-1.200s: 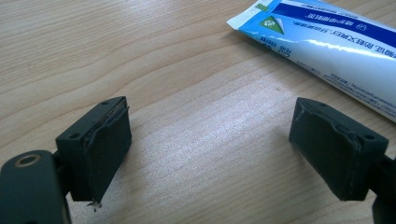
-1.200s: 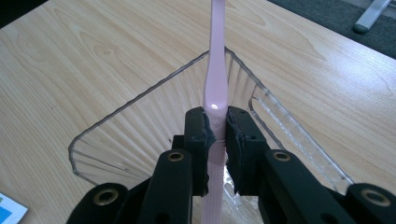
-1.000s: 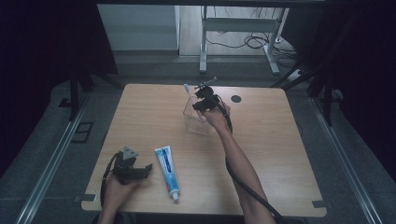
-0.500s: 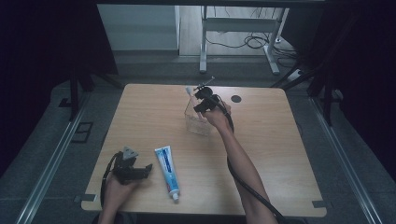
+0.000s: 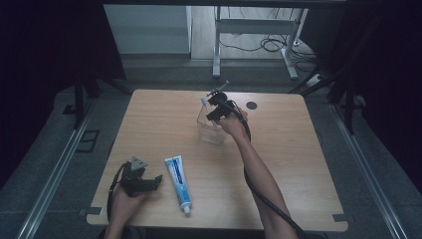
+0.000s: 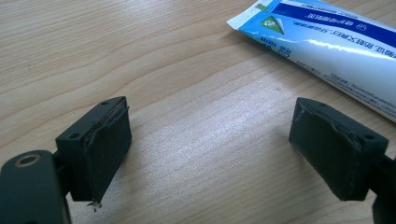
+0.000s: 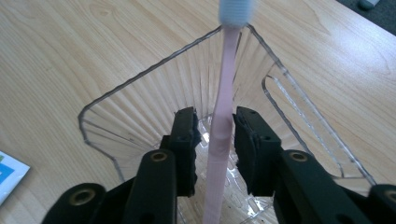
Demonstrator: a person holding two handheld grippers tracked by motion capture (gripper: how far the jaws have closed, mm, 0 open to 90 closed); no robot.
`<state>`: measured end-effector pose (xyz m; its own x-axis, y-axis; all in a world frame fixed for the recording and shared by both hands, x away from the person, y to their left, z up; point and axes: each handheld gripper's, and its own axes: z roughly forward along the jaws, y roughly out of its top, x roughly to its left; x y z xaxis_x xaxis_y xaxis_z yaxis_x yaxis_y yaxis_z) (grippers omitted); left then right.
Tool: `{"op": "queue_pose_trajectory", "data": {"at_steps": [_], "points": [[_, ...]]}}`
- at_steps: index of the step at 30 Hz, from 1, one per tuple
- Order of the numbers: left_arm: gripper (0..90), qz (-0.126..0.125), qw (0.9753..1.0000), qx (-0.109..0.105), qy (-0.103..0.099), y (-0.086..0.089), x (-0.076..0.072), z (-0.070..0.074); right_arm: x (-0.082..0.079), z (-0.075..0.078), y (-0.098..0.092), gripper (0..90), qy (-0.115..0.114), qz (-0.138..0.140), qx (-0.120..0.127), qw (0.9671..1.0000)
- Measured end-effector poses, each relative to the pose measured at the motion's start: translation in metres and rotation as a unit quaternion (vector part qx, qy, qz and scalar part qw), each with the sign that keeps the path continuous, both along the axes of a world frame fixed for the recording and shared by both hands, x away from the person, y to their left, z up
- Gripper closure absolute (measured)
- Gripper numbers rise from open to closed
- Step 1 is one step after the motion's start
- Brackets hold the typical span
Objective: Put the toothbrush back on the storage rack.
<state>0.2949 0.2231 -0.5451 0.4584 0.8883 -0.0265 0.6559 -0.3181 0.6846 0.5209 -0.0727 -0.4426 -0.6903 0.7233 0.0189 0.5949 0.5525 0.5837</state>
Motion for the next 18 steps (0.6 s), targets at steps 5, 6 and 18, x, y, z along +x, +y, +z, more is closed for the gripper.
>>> {"op": "queue_pose_trajectory", "data": {"at_steps": [5,6,18], "points": [[12.9,0.000,1.0000,0.000,0.000,0.000,0.000,0.000,-0.004,0.005,-0.003,60.5,-0.009,0.001,0.010,0.9999],[12.9,0.000,1.0000,0.000,0.000,0.000,0.000,0.000,-0.005,0.006,-0.004,59.7,-0.013,0.002,0.013,0.9998],[12.9,0.000,1.0000,0.000,0.000,0.000,0.000,0.000,-0.022,0.019,-0.008,44.9,-0.050,0.018,0.030,0.9981]]}}
